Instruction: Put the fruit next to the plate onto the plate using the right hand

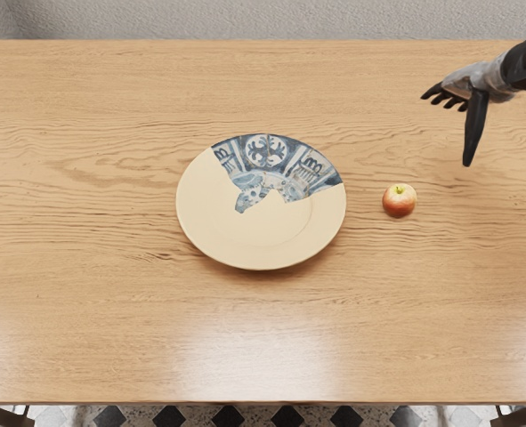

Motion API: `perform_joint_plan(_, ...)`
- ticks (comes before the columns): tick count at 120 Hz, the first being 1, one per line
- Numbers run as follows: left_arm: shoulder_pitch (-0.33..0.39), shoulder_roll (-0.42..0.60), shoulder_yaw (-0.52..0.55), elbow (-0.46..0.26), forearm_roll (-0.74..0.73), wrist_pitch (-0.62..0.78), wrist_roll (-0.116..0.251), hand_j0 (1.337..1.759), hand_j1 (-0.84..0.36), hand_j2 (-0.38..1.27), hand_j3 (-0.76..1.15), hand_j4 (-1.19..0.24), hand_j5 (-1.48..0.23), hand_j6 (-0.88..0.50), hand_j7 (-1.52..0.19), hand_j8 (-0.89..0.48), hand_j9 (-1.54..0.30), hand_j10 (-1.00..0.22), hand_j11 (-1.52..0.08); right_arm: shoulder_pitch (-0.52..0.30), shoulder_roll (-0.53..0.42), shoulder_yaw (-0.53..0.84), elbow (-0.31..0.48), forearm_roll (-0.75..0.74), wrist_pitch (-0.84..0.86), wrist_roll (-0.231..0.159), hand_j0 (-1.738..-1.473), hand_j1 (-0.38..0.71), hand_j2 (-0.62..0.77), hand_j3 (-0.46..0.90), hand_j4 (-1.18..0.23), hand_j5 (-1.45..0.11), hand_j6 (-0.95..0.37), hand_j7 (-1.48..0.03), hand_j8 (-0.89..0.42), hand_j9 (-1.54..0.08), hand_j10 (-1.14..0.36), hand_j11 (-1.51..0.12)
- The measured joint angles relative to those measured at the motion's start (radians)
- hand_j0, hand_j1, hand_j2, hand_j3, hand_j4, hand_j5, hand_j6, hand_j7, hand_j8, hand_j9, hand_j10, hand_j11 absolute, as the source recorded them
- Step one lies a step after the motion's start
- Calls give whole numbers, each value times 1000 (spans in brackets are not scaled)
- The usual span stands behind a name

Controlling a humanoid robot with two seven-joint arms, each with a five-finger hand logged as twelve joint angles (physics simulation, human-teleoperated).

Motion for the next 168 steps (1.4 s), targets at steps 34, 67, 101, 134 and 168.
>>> perform_joint_plan(34, 0, 0, 0, 0, 0, 0, 0, 1658, 349, 0, 0, 0, 0, 0, 0, 0, 0, 0, 0, 3, 13, 53, 15, -3, 0, -26, -1658, -323, -5, 0, -24, -29, -25, -28, -24, -29, -23, -29)
perform_joint_plan(67, 0, 0, 0, 0, 0, 0, 0, 1658, 349, 0, 0, 0, 0, 0, 0, 0, 0, 0, 0, 69, -109, 137, 466, -16, -75, -262, -1658, -320, -5, 0, -26, -32, -27, -32, -26, -32, -26, -32)
perform_joint_plan(101, 0, 0, 0, 0, 0, 0, 0, 1658, 349, 0, 0, 0, 0, 0, 0, 0, 0, 0, 0, 111, -217, 215, 769, -95, -352, -400, -1658, -319, -5, 0, -28, -33, -29, -33, -28, -33, -27, -33)
perform_joint_plan(134, 0, 0, 0, 0, 0, 0, 0, 1658, 349, 0, 0, 0, 0, 0, 0, 0, 0, 0, 0, 41, -193, 214, 858, -161, -570, -423, -1658, -275, -12, 0, -65, -82, -66, -81, -65, -81, -64, -81)
perform_joint_plan(168, 0, 0, 0, 0, 0, 0, 0, 1658, 349, 0, 0, 0, 0, 0, 0, 0, 0, 0, 0, -19, -151, 184, 875, -210, -689, -425, -1658, -172, -29, 0, -151, -193, -152, -193, -151, -193, -150, -193)
